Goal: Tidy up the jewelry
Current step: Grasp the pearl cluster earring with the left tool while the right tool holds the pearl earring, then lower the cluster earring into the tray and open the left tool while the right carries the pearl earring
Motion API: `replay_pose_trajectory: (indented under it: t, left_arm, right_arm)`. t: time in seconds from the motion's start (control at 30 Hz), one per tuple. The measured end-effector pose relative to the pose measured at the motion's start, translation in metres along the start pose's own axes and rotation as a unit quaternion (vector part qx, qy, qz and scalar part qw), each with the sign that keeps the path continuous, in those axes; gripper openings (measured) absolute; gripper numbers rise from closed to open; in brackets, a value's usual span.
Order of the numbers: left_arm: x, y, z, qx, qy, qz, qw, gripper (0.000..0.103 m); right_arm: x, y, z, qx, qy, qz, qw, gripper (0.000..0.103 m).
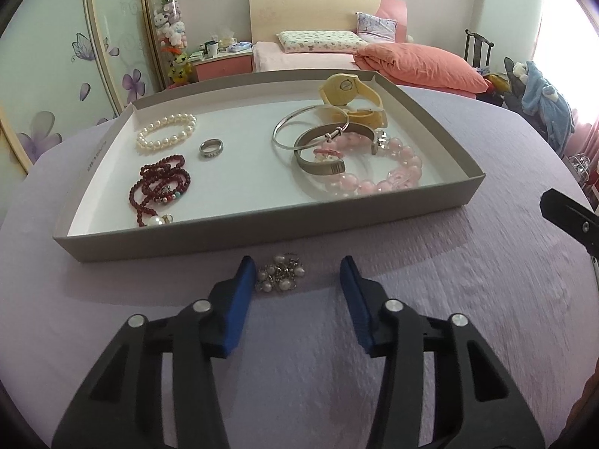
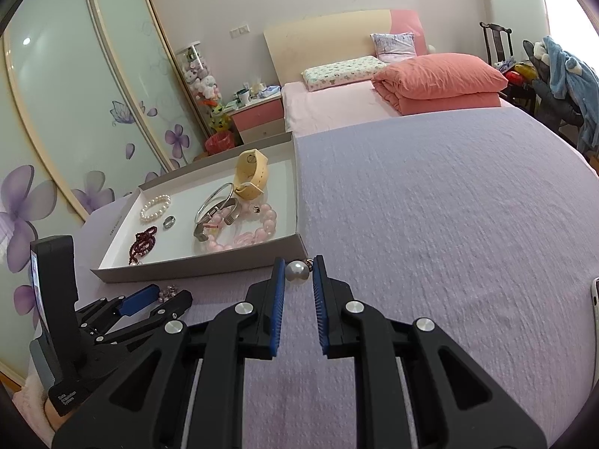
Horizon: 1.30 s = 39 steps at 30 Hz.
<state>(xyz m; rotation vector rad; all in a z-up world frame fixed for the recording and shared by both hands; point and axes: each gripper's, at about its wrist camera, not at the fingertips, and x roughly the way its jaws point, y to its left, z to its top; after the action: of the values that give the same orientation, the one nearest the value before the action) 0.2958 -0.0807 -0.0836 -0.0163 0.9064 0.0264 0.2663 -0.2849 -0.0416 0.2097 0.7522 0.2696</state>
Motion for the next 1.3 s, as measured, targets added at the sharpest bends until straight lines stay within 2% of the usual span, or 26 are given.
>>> replay_pose_trajectory:
  t: [0.07,0.13,0.17,0.47,0.57,0.63,0.93,1.13,1.3]
  left_arm:
    - [0.0,0.0,0.001,0.001,-0.001,0.001,1.0,0.035]
    - [0.001,-0.001,0.003,0.003,-0.002,0.0,1.0,0.017]
    - [0.001,-0.002,0.002,0.004,-0.003,0.0,1.0,0.015]
    - [-0.008,0.013,-0.009,0.005,-0.003,-0.023,0.9997,0.014]
    - [-0.016,0.03,-0.014,0.001,-0.006,-0.03,0.9995,0.007]
    - [-0.023,0.04,-0.017,-0.003,-0.012,-0.035,0.9993,0.007]
    - [-0.075,0.09,-0.015,-0.023,-0.07,-0.041,0.9964,0.006]
    - [-0.112,0.106,0.001,-0.03,-0.121,-0.045,0.9912,0.006]
    - [-0.137,0.109,0.013,-0.026,-0.161,-0.031,0.9861,0.006]
  right_arm:
    - [0.001,0.001,0.0,0.001,0.001,0.001,1.0,0.016]
    - [0.001,0.001,-0.001,0.002,0.003,0.002,1.0,0.016]
    - [0.001,0.001,-0.001,0.002,0.003,0.002,1.0,0.016]
    - [-0.002,0.004,0.0,0.001,-0.001,0.002,1.0,0.016]
    - [-0.004,0.007,0.001,0.0,-0.005,0.003,1.0,0.016]
    - [-0.006,0.01,0.002,-0.001,-0.007,0.006,1.0,0.016]
    - [-0.014,0.032,0.006,-0.016,-0.02,0.021,0.999,0.016]
    - [-0.024,0.047,0.012,-0.028,-0.036,0.028,0.999,0.016]
    - [-0.029,0.06,0.02,-0.037,-0.05,0.033,0.997,0.016]
